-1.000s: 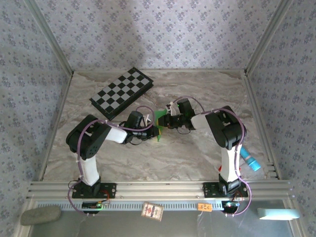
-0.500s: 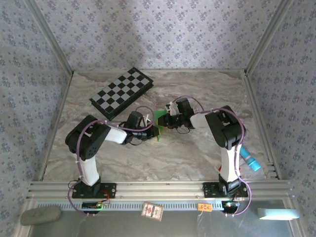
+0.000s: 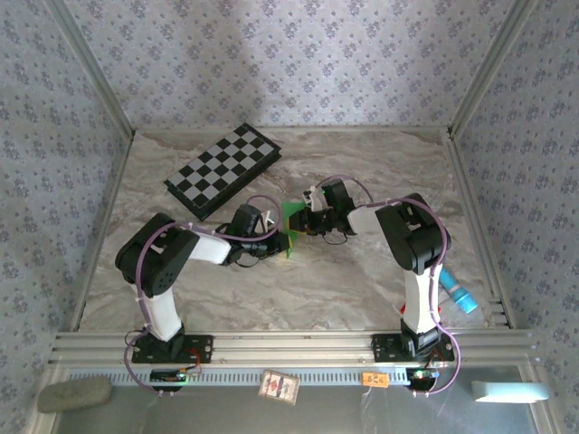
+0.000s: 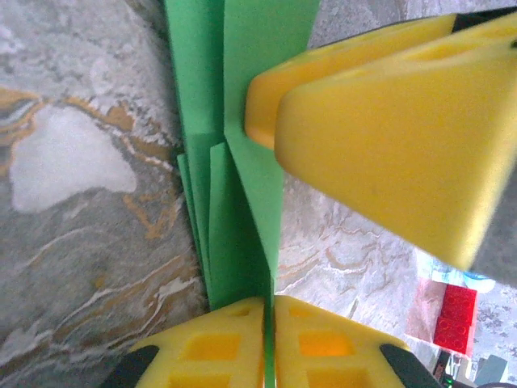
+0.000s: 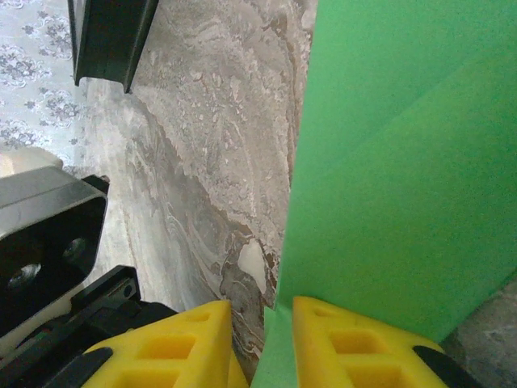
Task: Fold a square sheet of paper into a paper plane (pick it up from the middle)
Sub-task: Fold the wing for the fifth time at the center of the table.
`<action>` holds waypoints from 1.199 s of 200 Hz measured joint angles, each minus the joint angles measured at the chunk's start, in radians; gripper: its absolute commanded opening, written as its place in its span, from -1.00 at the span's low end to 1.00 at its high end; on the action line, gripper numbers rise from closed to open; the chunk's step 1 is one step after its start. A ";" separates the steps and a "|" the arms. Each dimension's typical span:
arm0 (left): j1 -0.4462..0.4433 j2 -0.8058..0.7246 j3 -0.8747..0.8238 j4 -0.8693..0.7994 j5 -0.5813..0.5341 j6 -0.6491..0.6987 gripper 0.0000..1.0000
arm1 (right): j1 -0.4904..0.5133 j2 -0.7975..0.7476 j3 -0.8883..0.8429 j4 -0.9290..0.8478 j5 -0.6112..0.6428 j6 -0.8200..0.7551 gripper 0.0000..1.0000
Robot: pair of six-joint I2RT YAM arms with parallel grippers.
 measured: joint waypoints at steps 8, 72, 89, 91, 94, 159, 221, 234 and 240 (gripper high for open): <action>0.000 -0.008 -0.003 -0.011 -0.002 0.000 -0.77 | 0.003 0.000 0.005 -0.010 0.005 0.000 -0.49; -0.004 -0.112 -0.024 -0.166 -0.054 0.002 -0.55 | 0.028 0.003 0.051 -0.098 0.066 -0.001 -0.56; -0.004 -0.171 -0.026 -0.226 -0.087 0.004 -0.53 | 0.032 0.004 0.060 -0.116 0.080 -0.001 -0.56; -0.004 -0.178 -0.026 -0.232 -0.089 0.003 -0.53 | 0.032 0.003 0.060 -0.118 0.080 -0.001 -0.56; -0.004 -0.187 -0.026 -0.237 -0.093 0.003 -0.53 | 0.034 0.003 0.063 -0.123 0.082 -0.002 -0.56; -0.006 -0.197 -0.012 -0.189 -0.086 -0.016 -0.65 | 0.045 0.004 0.084 -0.167 0.108 -0.004 -0.58; -0.012 -0.094 0.057 -0.133 -0.043 -0.031 -0.68 | 0.045 0.004 0.094 -0.195 0.109 -0.004 -0.59; -0.013 -0.089 0.068 -0.135 -0.038 -0.031 -0.68 | 0.045 0.004 0.097 -0.204 0.111 -0.004 -0.60; -0.014 -0.087 0.072 -0.136 -0.038 -0.030 -0.68 | 0.045 0.004 0.099 -0.209 0.112 -0.004 -0.60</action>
